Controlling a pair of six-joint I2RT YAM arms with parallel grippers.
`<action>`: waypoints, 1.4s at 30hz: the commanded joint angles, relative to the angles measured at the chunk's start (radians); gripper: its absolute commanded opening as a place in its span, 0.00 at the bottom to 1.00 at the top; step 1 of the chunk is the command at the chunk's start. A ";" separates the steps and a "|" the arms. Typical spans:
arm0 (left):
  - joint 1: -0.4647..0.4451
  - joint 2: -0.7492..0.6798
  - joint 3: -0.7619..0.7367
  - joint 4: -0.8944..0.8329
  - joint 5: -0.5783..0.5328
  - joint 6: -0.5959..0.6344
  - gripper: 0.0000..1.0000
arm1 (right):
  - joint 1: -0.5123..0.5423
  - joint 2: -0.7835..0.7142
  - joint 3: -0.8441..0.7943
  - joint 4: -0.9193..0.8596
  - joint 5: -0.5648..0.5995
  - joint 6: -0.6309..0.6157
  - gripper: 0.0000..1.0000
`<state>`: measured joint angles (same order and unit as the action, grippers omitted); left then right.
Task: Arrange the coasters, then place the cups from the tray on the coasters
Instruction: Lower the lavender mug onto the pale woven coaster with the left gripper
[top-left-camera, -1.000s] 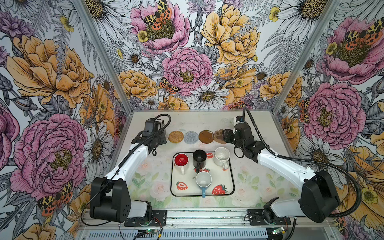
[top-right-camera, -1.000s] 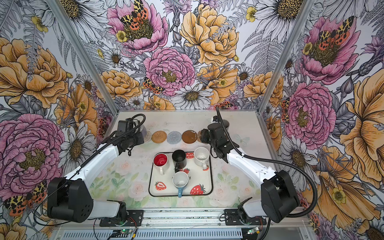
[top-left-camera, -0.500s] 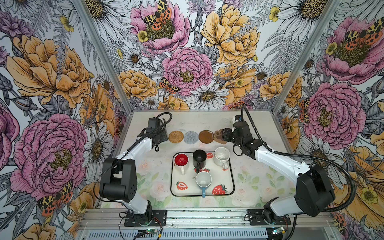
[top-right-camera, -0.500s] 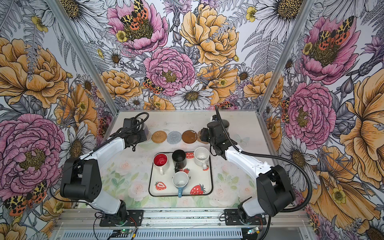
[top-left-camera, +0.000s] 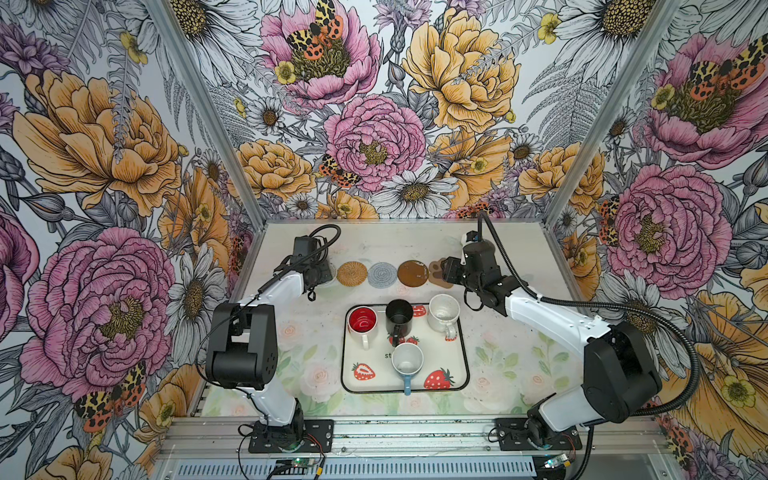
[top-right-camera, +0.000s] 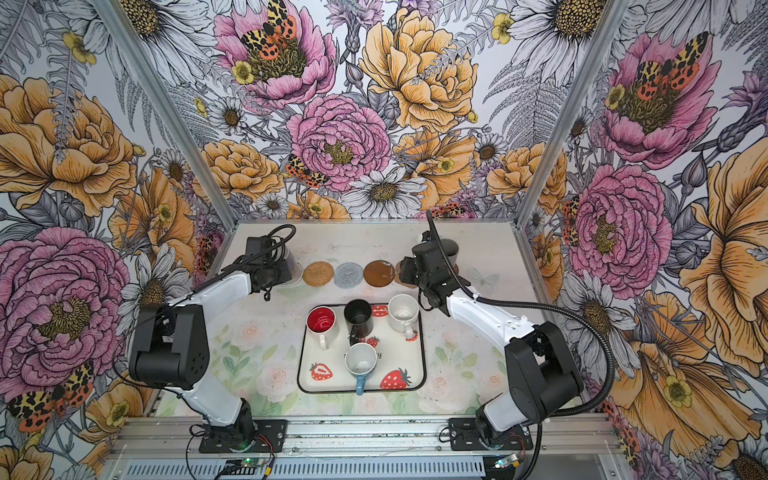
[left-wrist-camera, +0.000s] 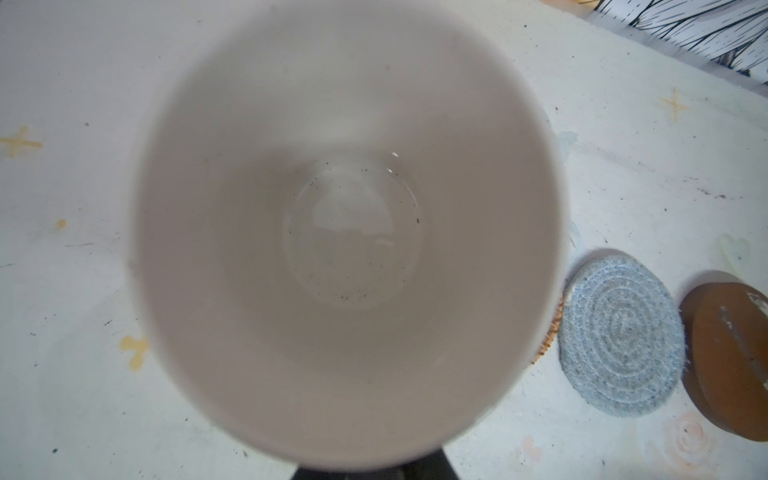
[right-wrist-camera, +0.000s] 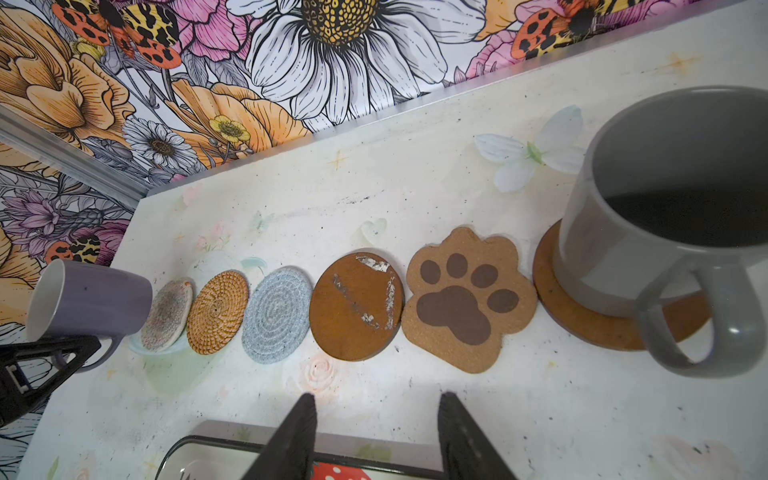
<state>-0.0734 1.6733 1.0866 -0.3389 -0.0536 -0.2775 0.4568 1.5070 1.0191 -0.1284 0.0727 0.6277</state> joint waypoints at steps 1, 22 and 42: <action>0.004 0.002 0.026 0.103 0.023 0.027 0.00 | -0.006 0.014 0.039 0.026 -0.015 -0.010 0.49; 0.015 0.060 0.042 0.080 0.030 0.046 0.00 | -0.007 0.025 0.042 0.026 -0.024 -0.009 0.49; 0.014 0.103 0.068 0.018 -0.010 0.056 0.00 | -0.009 0.031 0.050 0.026 -0.037 -0.010 0.49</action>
<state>-0.0677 1.7756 1.1187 -0.3439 -0.0360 -0.2497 0.4564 1.5219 1.0317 -0.1219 0.0467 0.6277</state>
